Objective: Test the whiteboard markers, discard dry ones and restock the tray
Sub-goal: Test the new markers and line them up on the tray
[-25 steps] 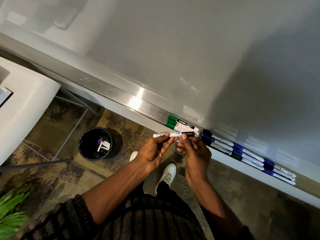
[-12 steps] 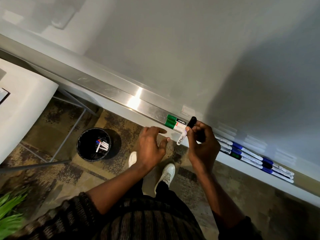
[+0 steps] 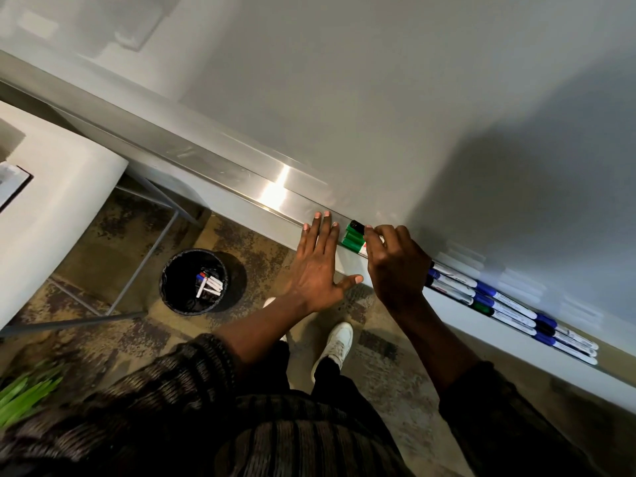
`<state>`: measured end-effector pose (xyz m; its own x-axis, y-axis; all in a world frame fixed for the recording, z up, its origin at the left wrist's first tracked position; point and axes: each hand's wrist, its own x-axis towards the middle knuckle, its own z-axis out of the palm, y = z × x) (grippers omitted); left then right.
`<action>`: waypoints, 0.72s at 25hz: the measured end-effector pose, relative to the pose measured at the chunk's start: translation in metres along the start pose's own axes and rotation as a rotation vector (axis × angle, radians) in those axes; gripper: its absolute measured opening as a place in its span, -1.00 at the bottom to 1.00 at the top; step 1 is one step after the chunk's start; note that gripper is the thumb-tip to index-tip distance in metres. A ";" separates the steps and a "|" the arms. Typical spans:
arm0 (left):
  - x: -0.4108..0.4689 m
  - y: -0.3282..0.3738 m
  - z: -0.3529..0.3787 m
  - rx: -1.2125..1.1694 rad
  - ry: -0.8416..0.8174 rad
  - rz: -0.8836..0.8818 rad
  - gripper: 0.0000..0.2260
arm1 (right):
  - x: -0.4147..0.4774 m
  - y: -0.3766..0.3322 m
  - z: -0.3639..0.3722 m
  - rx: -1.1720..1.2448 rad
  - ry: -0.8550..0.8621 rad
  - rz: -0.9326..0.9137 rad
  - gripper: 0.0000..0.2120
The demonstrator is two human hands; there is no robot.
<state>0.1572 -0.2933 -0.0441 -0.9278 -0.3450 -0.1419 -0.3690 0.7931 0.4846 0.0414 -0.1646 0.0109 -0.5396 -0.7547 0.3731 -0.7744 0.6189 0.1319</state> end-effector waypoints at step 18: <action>0.007 0.005 -0.003 -0.063 -0.074 0.014 0.14 | 0.005 -0.023 0.019 -0.019 -0.178 0.256 -0.79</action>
<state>0.1489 -0.2933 -0.0396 -0.9351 -0.2944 -0.1971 -0.3542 0.7636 0.5398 0.0501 -0.1869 -0.0075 -0.7670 -0.5991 0.2297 -0.6004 0.7964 0.0725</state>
